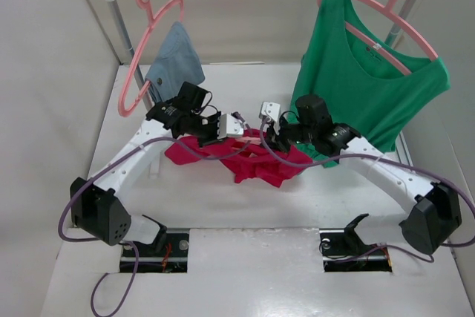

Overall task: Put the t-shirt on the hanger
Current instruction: Place tshirt on hanger

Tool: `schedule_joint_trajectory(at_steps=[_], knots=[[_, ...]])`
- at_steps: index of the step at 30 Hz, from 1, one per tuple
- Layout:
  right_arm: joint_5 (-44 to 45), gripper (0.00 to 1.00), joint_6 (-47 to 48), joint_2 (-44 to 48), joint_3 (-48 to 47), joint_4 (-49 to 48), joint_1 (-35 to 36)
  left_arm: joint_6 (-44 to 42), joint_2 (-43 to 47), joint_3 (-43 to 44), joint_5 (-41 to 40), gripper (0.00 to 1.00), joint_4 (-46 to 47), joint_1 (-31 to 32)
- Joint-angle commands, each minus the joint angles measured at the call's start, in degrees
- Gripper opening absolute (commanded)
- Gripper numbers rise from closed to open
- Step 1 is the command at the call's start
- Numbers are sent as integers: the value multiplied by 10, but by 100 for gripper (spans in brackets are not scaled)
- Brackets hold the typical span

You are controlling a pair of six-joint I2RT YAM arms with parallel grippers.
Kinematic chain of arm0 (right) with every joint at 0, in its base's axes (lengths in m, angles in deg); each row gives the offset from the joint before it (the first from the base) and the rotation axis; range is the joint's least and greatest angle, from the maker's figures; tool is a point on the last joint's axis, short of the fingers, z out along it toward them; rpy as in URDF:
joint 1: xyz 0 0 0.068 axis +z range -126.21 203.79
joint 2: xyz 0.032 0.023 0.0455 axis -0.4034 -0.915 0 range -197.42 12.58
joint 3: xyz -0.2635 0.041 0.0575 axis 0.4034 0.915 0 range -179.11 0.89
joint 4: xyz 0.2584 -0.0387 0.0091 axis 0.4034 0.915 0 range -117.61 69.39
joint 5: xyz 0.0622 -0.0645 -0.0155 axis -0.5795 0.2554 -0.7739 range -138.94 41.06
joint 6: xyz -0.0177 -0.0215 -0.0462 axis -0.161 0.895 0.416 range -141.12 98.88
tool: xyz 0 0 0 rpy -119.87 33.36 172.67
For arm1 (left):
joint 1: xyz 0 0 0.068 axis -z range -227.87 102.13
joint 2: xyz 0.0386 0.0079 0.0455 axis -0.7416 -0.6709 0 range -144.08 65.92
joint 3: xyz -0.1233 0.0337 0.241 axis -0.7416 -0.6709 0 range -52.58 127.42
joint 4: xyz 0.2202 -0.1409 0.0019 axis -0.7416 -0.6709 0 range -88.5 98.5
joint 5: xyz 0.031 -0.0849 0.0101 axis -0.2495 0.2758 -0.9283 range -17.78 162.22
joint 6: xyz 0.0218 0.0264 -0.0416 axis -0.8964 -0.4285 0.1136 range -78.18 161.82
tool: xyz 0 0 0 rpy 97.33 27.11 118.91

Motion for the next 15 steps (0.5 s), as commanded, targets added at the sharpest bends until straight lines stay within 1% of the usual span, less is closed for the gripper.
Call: schedule_joint_trajectory(at_steps=[1, 4, 6, 9, 10, 12, 14, 15], knots=[[35, 0, -16, 45, 9, -27, -33, -10, 16, 30, 37, 0, -18, -1], [42, 0, -2, 79, 9, 7, -39, -4, 6, 35, 31, 0, -13, -18], [49, 0, 3, 100, 22, 22, -45, -26, 0, 50, 45, 0, -33, -28], [49, 0, 3, 106, 27, 22, -45, -39, 0, 57, 66, 0, -41, -28], [49, 14, 3, 106, 27, 15, -39, -46, 0, 64, 73, 0, -41, -28], [49, 26, 3, 92, 27, 0, -33, -52, 0, 78, 91, 0, -53, -28], [58, 39, -2, 73, 21, -8, -26, -57, -6, 89, 99, 0, -66, -28], [69, 42, -2, 66, 16, -15, -20, -65, -6, 94, 99, 0, -71, -28]])
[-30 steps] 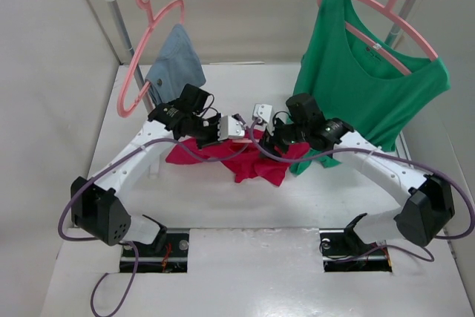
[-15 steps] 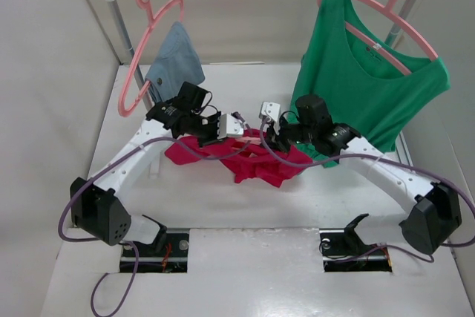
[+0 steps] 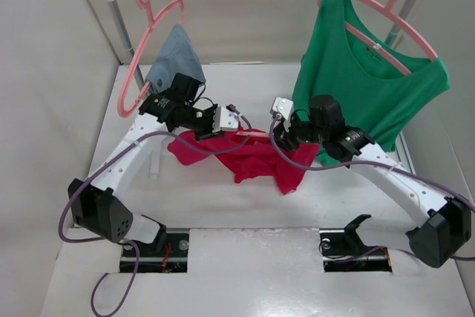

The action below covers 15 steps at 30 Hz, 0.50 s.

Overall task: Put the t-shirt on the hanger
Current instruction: Place tshirt on hanger

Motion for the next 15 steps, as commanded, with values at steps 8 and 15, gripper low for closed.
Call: schedule_joint_trajectory(at_steps=[8, 15], knots=[[71, 56, -4, -67, -19, -65, 11, -36, 4, 36, 41, 0, -47, -8], [43, 0, -4, -76, -53, -66, 11, -17, 10, 26, 10, 0, -31, -8]])
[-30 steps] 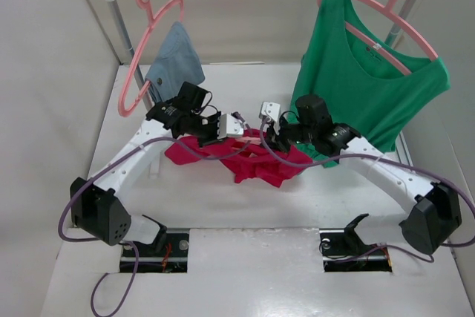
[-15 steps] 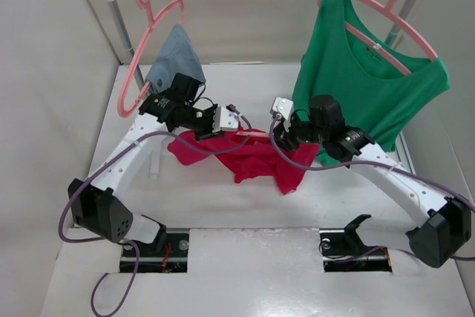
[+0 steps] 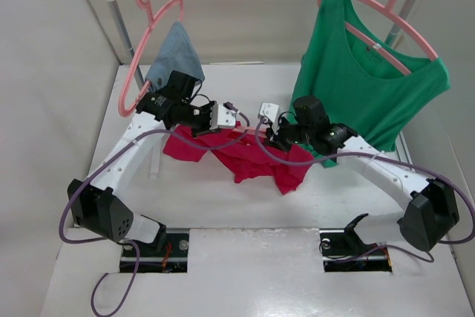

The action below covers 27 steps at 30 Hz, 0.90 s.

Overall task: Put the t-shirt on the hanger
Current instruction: Place tshirt on hanger

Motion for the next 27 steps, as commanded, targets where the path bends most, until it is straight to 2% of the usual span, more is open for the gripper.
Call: schedule_joint_trajectory(at_steps=[1, 7, 14, 18, 20, 21, 23, 24, 25, 27], knots=[[22, 0, -19, 26, -37, -57, -10, 6, 13, 7, 17, 0, -14, 12], [-20, 0, -14, 103, 11, 15, -42, 18, 13, -6, 6, 0, 12, -57], [-40, 0, -2, 144, 1, 110, -67, 72, 2, -12, -19, 1, 75, -57], [-40, 0, -2, 150, -32, 147, -67, 90, 2, -6, -19, 29, 86, -57], [-40, 0, -8, 150, -62, 183, -67, 111, 2, -6, -27, 36, 101, -57], [-24, 0, -14, 144, -85, 197, -73, 122, 2, -6, -34, 45, 118, -57], [-13, 0, -35, 144, -110, 235, -81, 164, 8, -6, -45, 54, 139, -57], [-7, 0, -43, 144, -124, 248, -87, 188, 8, -6, -58, 68, 154, -57], [0, 0, -50, 144, -139, 261, -92, 215, 14, -6, -66, 96, 188, -57], [15, 0, -73, 137, -190, 308, -108, 286, 14, -6, -85, 100, 217, -52]])
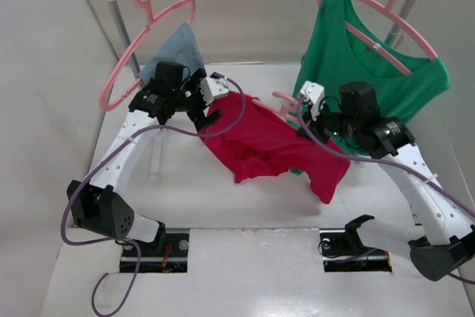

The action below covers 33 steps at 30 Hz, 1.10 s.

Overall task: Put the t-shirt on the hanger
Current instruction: Place tshirt on hanger, then hang the hanger with tshirt onto the clothesline

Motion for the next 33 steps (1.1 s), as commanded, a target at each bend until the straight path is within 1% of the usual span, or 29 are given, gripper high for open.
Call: schedule_joint_trajectory(at_steps=[1, 2, 4, 5, 6, 8, 9, 10, 12, 13, 15, 16, 17, 20, 22, 27, 33], knots=[[41, 0, -49, 0, -90, 66, -19, 124, 15, 4, -42, 100, 81, 5], [58, 0, -58, -5, -131, 83, -25, 135, 15, 4, -48, 100, 87, 5], [100, 0, -88, -20, -175, 130, -32, 151, 20, 4, -59, 100, 96, 11], [109, 0, -95, -26, -198, 144, -32, 151, 20, 4, -59, 100, 96, 11], [116, 0, -108, -36, -245, 168, -40, 151, 26, 4, -59, 100, 96, 16], [135, 0, -119, -47, -293, 187, -48, 151, 26, 4, -46, 100, 82, 22], [145, 0, -124, -54, -346, 195, -54, 151, 31, -7, -41, 100, 82, 28], [155, 0, -130, -72, -374, 210, -54, 146, 37, -7, -40, 100, 82, 28], [175, 0, -138, -92, -431, 217, -59, 146, 37, -20, -23, 100, 77, 33], [175, 0, -145, -114, -486, 222, -64, 146, 43, -20, -23, 100, 77, 33], [188, 0, -151, -139, -540, 222, -69, 146, 43, -20, -16, 100, 77, 33], [193, 0, -152, -151, -592, 222, -78, 146, 49, -26, -16, 100, 77, 33], [199, 0, -158, -176, -616, 222, -83, 140, 55, -26, -16, 100, 77, 38], [221, 0, -158, -212, -679, 211, -84, 140, 67, -37, -16, 100, 77, 38], [231, 0, -163, -218, -685, 193, -84, 135, 73, -43, -21, 100, 77, 38], [226, 0, -192, -230, -685, 116, -126, 135, 85, -60, -26, 100, 77, 38], [236, 0, -204, -236, -660, 85, -161, 135, 101, -78, -26, 100, 77, 38]])
